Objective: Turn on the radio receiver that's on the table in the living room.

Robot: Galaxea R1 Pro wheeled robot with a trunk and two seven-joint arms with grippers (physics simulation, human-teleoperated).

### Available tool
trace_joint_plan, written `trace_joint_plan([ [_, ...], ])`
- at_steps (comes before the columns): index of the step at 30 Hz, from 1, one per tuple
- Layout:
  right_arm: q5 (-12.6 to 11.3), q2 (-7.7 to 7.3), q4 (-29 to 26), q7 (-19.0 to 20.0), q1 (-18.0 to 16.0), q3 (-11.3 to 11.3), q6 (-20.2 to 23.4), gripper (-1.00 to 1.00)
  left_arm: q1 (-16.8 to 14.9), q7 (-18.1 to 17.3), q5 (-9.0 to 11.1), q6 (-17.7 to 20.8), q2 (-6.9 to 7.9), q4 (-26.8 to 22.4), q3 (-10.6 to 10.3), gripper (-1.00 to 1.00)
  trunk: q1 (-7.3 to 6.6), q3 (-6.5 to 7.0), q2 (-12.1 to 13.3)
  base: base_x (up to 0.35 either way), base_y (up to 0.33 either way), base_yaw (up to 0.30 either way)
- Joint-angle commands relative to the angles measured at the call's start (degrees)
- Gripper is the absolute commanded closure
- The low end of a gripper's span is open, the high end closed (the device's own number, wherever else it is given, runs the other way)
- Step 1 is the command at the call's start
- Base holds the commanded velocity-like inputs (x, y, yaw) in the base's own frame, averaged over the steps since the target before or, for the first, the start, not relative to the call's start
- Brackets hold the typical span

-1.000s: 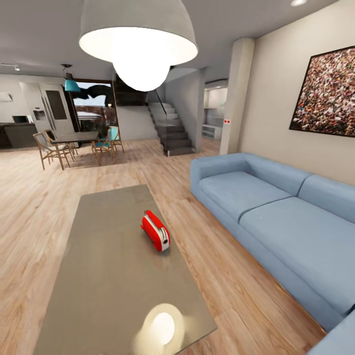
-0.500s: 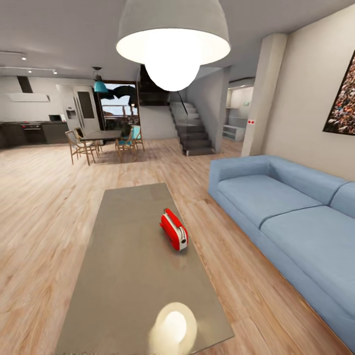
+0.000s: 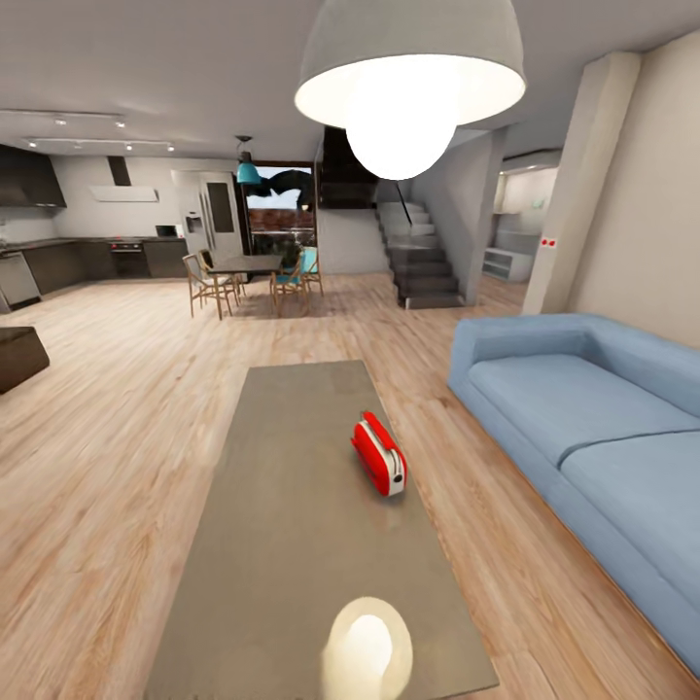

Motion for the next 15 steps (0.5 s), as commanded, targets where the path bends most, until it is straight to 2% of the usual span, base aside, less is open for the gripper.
trace_joint_plan([
  [1,0.00,0.00,-0.02,0.00,0.00,0.00,0.00,-1.00,0.00,0.01,0.00,0.00,0.00,0.00,0.00,-1.00,0.00,0.00,0.00,0.000,0.000,0.271],
  [4,0.00,0.00,-0.01,0.00,0.00,0.00,0.00,-1.00,0.00,0.02,0.00,0.00,-0.01,0.00,0.00,-1.00,0.00,0.00,0.00,0.000,0.000,0.205],
  [8,0.00,0.00,0.00,0.00,0.00,-0.01,0.00,-1.00,0.00,0.01,0.00,0.00,0.05,0.00,-0.07,-1.00,0.00,0.00,0.00,0.024,0.000,0.056],
  [15,0.00,0.00,0.00,0.01,0.00,0.00,0.00,-1.00,0.00,-0.01,-0.01,0.00,0.08,0.00,-0.09,-1.00,0.00,0.00,0.00,0.277,0.000,0.003],
])
